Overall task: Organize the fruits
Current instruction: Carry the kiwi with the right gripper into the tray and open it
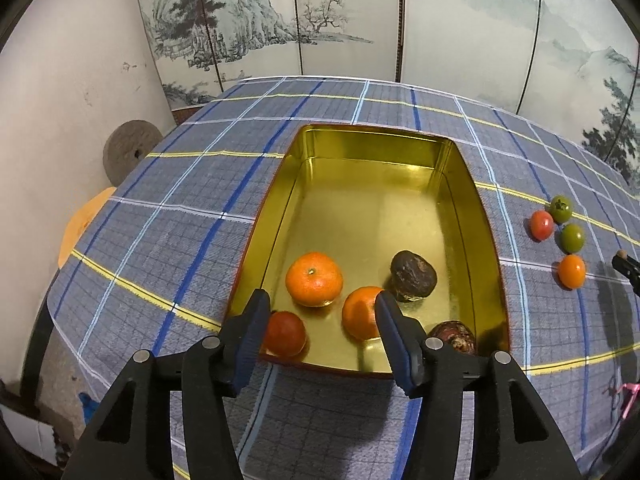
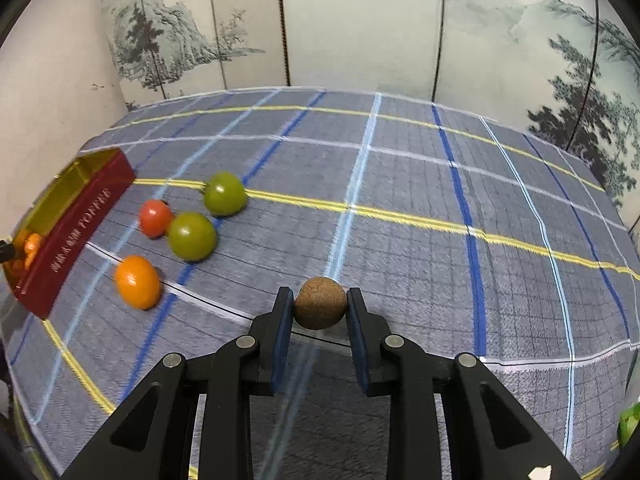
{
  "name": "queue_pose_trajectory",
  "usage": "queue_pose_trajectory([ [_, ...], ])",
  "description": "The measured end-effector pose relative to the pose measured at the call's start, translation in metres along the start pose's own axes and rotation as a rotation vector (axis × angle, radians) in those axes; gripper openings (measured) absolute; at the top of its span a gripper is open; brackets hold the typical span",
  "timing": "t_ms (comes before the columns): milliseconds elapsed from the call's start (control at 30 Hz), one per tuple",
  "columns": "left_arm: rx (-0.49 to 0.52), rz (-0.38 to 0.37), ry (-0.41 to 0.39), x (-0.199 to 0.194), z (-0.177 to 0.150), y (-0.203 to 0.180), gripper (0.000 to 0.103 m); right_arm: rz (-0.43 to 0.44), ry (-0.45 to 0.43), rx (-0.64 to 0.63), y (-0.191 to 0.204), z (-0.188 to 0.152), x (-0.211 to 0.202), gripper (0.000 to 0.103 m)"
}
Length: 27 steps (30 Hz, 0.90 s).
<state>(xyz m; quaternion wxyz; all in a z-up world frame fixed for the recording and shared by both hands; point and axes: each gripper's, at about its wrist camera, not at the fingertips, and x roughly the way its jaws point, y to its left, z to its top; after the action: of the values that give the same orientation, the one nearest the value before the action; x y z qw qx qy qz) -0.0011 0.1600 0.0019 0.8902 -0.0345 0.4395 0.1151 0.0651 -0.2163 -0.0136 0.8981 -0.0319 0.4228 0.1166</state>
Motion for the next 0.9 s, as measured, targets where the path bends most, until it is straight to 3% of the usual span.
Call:
queue_pose_trajectory([
  [367,-0.024,-0.01,-0.019,-0.009,-0.002,0.005,0.056,0.143,-0.039,-0.088,0.064,0.015,-0.021,0.025],
  [900,-0.111,0.042,-0.016,-0.015,-0.014,0.047,0.059,0.42,-0.04,-0.318,0.221,0.037,-0.02,0.025],
])
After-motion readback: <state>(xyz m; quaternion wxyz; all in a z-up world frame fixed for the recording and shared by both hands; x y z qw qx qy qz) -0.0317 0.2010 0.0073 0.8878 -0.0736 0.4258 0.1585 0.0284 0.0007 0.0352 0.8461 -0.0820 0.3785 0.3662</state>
